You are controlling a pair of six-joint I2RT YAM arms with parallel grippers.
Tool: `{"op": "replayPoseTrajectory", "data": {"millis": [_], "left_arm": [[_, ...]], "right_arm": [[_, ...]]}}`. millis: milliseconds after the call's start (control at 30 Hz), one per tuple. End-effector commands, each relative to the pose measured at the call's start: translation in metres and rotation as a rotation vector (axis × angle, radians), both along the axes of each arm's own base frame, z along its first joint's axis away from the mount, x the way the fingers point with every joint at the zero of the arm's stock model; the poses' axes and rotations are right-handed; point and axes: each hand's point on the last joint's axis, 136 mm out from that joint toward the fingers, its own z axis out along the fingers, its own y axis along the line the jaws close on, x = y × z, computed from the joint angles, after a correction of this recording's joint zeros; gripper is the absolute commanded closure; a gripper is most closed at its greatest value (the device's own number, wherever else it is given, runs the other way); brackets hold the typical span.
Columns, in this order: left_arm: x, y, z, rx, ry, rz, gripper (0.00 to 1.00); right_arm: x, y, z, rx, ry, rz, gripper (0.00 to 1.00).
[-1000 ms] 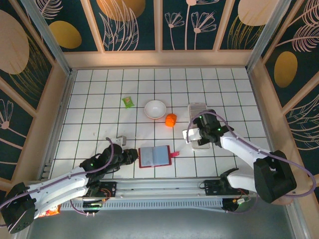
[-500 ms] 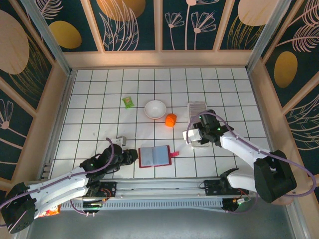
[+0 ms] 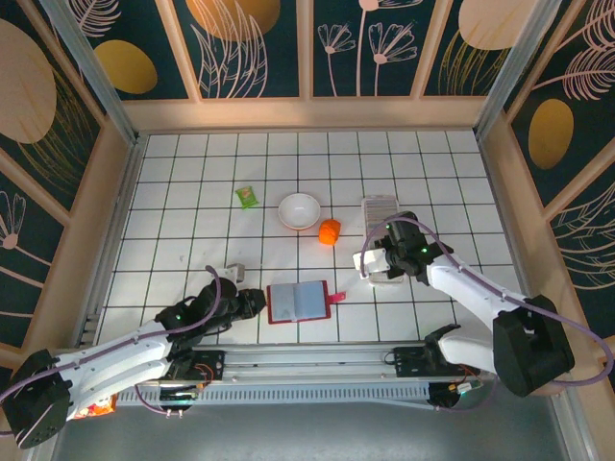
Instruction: Put the credit cards into the card holder
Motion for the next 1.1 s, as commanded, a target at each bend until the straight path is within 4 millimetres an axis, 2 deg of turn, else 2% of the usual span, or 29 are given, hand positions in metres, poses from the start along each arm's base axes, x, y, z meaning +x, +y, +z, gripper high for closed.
{"op": "replayPoseTrajectory", "data": {"millis": [0, 733, 933, 1067], "left_arm": [[-0.001, -0.003, 0.000, -0.021, 0.002, -0.006, 0.79], [-0.001, -0.008, 0.000, -0.033, 0.010, -0.022, 0.80], [-0.001, -0.009, 0.000, -0.035, 0.014, -0.024, 0.80], [0.000, -0.010, 0.002, -0.036, 0.011, -0.024, 0.80]], "right_arm": [[0.013, -0.002, 0.019, 0.011, -0.078, -0.017, 0.70], [0.011, -0.004, 0.030, 0.033, -0.092, -0.047, 0.86], [0.005, -0.005, 0.037, 0.053, -0.078, -0.064, 0.90], [-0.006, -0.005, 0.041, 0.072, -0.038, -0.085, 0.93]]}}
